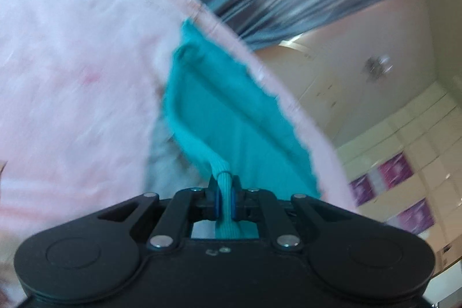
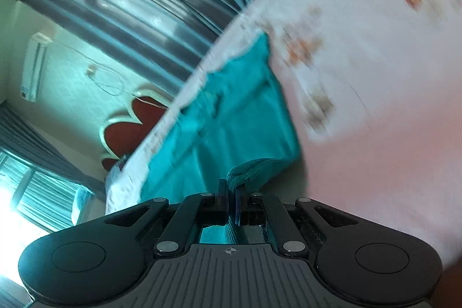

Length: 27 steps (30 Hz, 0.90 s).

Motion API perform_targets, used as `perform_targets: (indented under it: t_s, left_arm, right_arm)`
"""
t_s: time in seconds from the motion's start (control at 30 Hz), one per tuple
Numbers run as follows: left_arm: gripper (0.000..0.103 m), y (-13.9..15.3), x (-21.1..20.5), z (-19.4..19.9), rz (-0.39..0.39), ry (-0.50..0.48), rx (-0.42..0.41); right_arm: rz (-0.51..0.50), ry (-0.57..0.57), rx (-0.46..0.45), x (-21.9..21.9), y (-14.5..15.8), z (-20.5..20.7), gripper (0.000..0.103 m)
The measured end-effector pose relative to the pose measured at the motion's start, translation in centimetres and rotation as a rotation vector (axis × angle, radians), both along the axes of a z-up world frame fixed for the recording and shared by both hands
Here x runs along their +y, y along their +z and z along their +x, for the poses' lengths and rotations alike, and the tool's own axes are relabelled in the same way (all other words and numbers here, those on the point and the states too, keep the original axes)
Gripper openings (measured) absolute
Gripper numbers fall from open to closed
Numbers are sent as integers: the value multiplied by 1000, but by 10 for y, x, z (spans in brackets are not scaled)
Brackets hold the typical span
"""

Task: Fold small clothes

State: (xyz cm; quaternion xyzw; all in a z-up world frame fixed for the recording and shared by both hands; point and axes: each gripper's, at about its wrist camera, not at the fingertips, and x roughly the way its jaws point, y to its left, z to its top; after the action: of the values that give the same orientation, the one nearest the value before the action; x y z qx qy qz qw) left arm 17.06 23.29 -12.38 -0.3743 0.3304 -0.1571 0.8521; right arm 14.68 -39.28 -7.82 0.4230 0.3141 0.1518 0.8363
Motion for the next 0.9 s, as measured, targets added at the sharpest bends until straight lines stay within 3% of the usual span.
perform_targets:
  t_s: [0.1, 0.27, 0.4, 0.57, 0.73, 0.77, 0.8, 0.83, 0.87, 0.9]
  left_arm:
    - [7, 22, -2, 24, -25, 13, -60]
    - [7, 50, -6, 88, -51, 41, -117]
    - [7, 60, -13, 168, -17, 41, -110]
    - [7, 40, -20, 265, 20, 15, -10]
    - [7, 5, -30, 341, 80, -44, 93]
    - [12, -1, -31, 351, 88, -54, 104]
    - [23, -5, -29, 358, 104, -50, 116]
    - [28, -5, -27, 361, 113, -37, 122]
    - [36, -2, -23, 358, 109, -30, 103]
    - [60, 3, -19, 353, 115, -19, 63]
  right_arm:
    - [-1, -25, -43, 2, 23, 35, 3]
    - [26, -75, -28, 0, 41, 111, 3]
    - [27, -106, 18, 5, 40, 182, 3]
    - [28, -131, 122, 4, 16, 271, 3]
    - [32, -120, 237, 5, -31, 338, 3]
    - [26, -122, 246, 5, -38, 346, 3]
    - [3, -136, 247, 4, -42, 350, 4]
    - [-18, -147, 248, 2, -43, 353, 11]
    - [-41, -167, 235, 0, -40, 350, 37]
    - [-82, -193, 181, -4, -34, 343, 53]
